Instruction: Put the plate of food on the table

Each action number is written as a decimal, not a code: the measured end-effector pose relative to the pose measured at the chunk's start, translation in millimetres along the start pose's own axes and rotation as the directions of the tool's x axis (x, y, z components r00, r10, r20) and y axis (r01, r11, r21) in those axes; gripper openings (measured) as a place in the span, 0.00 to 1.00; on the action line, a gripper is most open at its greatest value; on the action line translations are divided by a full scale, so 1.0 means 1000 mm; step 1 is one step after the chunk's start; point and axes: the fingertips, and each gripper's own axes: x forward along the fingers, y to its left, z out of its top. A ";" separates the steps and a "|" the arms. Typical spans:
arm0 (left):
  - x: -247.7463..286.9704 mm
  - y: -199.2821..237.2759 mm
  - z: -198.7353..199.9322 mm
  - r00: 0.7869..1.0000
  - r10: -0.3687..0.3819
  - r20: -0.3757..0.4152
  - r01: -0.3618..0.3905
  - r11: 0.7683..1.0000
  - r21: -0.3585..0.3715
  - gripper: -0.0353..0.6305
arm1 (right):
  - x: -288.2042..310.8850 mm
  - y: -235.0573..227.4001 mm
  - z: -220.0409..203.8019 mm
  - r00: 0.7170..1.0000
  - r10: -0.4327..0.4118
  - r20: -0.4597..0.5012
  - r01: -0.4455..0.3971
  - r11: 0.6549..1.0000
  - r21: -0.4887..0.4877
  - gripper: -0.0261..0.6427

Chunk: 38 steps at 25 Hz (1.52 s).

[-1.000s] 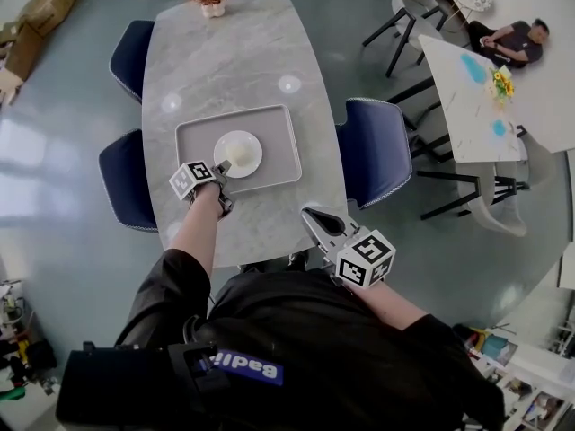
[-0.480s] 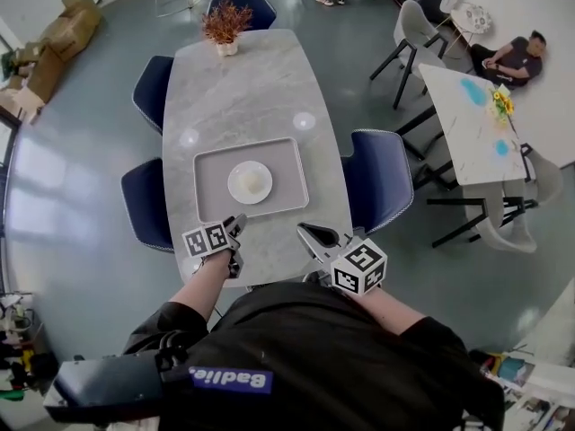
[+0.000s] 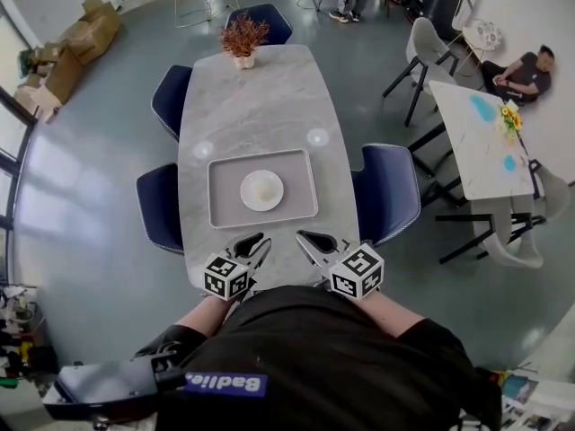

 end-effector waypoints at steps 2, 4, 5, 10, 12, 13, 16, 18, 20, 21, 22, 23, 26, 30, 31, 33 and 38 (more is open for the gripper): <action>-0.008 -0.016 0.015 0.999 -0.020 0.034 0.017 0.996 0.087 0.13 | -0.001 0.005 0.001 1.000 0.005 0.002 -0.005 1.000 -0.010 0.06; -0.019 -0.027 0.031 0.996 -0.044 0.078 0.032 0.988 0.149 0.07 | -0.002 0.011 0.002 1.000 0.007 0.004 -0.006 1.000 -0.020 0.06; -0.025 -0.032 0.039 0.993 -0.058 0.099 0.040 0.984 0.172 0.07 | -0.002 0.013 0.003 1.000 0.006 0.007 -0.006 1.000 -0.025 0.06; -0.049 -0.057 0.076 0.978 -0.107 0.180 0.064 0.970 0.234 0.06 | -0.004 0.016 0.007 1.000 0.016 0.020 -0.015 0.999 -0.041 0.06; -0.051 -0.063 0.082 0.974 -0.121 0.191 0.075 0.969 0.233 0.06 | -0.002 0.017 0.008 0.999 0.025 0.023 -0.024 0.998 -0.050 0.06; -0.051 -0.066 0.083 0.973 -0.125 0.193 0.077 0.968 0.238 0.06 | -0.001 0.017 0.008 0.999 0.029 0.023 -0.028 0.998 -0.055 0.06; -0.049 -0.072 0.082 0.973 -0.129 0.191 0.076 0.961 0.265 0.06 | 0.002 0.019 0.009 0.999 0.034 0.025 -0.033 0.997 -0.067 0.06; -0.048 -0.074 0.082 0.972 -0.137 0.190 0.084 0.961 0.265 0.06 | 0.003 0.019 0.009 0.999 0.034 0.023 -0.033 0.997 -0.071 0.06; -0.050 -0.077 0.084 0.970 -0.147 0.195 0.092 0.959 0.267 0.06 | 0.003 0.020 0.008 0.999 0.036 0.021 -0.034 0.997 -0.074 0.06; -0.051 -0.079 0.085 0.968 -0.153 0.199 0.095 0.957 0.273 0.06 | 0.003 0.021 0.008 0.999 0.038 0.024 -0.036 0.996 -0.076 0.06; -0.051 -0.080 0.087 0.966 -0.159 0.206 0.098 0.955 0.279 0.06 | 0.002 0.021 0.009 0.999 0.041 0.029 -0.038 0.996 -0.079 0.06; -0.052 -0.081 0.088 0.963 -0.165 0.213 0.101 0.954 0.280 0.06 | 0.002 0.022 0.010 0.998 0.044 0.035 -0.041 0.996 -0.083 0.06; -0.053 -0.083 0.088 0.958 -0.177 0.225 0.112 0.955 0.275 0.06 | 0.000 0.026 0.012 0.997 0.051 0.051 -0.046 0.994 -0.103 0.06; -0.053 -0.086 0.087 0.957 -0.186 0.221 0.121 0.953 0.278 0.06 | -0.001 0.029 0.014 0.997 0.060 0.055 -0.053 0.992 -0.117 0.06; -0.052 -0.086 0.087 0.957 -0.188 0.219 0.123 0.952 0.279 0.06 | -0.001 0.030 0.014 0.997 0.061 0.056 -0.054 0.991 -0.119 0.06; -0.052 -0.087 0.087 0.957 -0.191 0.217 0.127 0.953 0.277 0.06 | -0.002 0.030 0.015 0.996 0.061 0.059 -0.054 0.991 -0.120 0.05; -0.052 -0.087 0.085 0.957 -0.194 0.215 0.132 0.953 0.271 0.06 | -0.003 0.030 0.014 0.996 0.057 0.061 -0.050 0.992 -0.114 0.06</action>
